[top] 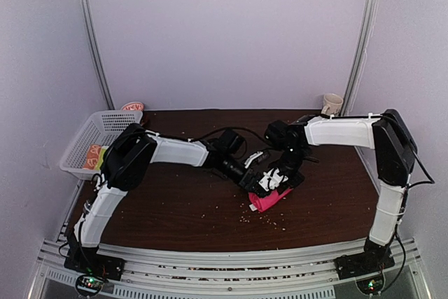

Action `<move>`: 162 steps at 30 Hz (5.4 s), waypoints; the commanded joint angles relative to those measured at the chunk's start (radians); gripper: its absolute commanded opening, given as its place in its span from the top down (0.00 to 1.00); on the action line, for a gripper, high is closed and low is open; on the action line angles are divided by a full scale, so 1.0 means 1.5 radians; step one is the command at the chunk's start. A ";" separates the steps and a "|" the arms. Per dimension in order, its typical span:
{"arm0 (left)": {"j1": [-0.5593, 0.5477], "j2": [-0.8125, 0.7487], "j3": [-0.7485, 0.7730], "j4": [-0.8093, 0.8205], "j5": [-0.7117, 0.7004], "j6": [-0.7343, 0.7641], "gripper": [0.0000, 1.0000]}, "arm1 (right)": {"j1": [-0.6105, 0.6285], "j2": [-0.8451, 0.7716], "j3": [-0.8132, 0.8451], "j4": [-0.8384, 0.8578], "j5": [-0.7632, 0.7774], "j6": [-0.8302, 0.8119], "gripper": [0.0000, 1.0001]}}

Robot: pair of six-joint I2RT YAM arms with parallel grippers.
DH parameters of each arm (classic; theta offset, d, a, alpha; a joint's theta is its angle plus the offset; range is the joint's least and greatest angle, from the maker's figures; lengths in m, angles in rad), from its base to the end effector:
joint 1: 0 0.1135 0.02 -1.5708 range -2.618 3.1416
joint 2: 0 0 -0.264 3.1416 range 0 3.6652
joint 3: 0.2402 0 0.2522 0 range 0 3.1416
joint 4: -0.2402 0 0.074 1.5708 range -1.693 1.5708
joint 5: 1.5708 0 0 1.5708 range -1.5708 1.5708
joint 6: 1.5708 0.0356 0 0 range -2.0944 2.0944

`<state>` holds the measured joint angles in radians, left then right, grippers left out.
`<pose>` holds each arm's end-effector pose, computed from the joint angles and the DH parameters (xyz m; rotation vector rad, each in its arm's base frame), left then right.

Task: Roll the towels
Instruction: Roll the towel at the center of the board, then pick up the towel from the center of the board, then place the towel in the bin.

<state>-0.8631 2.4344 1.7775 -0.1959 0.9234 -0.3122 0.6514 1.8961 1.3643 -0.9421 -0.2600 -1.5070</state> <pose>0.3126 -0.4091 0.1110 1.1668 2.3547 -1.6072 0.2779 0.2234 0.1833 -2.5937 1.3677 0.2898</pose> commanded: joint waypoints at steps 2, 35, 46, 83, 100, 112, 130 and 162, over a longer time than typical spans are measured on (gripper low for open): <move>-0.012 0.009 0.023 -0.031 -0.024 0.030 0.16 | 0.000 0.049 0.054 -0.058 0.014 0.036 0.84; -0.029 0.016 0.002 0.039 0.029 0.013 0.49 | -0.013 -0.004 0.034 0.094 0.005 0.140 0.66; -0.017 0.015 -0.013 0.054 0.010 -0.002 0.70 | -0.024 -0.054 -0.015 0.114 -0.013 0.123 0.61; 0.042 -0.356 -0.216 -0.010 -0.421 0.016 1.00 | -0.113 -0.369 -0.164 0.256 -0.107 0.344 0.27; 0.314 -0.653 -0.251 -0.237 -0.665 0.159 1.00 | -0.115 -0.380 -0.198 0.305 -0.124 0.406 0.28; 0.515 -0.625 -0.147 -0.342 -0.951 0.302 1.00 | -0.115 -0.369 -0.198 0.292 -0.137 0.425 0.28; 0.521 -0.271 0.020 -0.332 -1.064 0.396 1.00 | -0.114 -0.342 -0.190 0.264 -0.176 0.424 0.29; 0.485 -0.251 -0.014 -0.362 -0.815 0.419 1.00 | -0.115 -0.330 -0.190 0.259 -0.193 0.420 0.29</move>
<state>-0.1047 2.1025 1.7641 -0.7261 -0.3336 0.2691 0.4835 1.3930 1.0710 -0.5434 -0.5247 -0.8848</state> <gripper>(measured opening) 0.067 0.705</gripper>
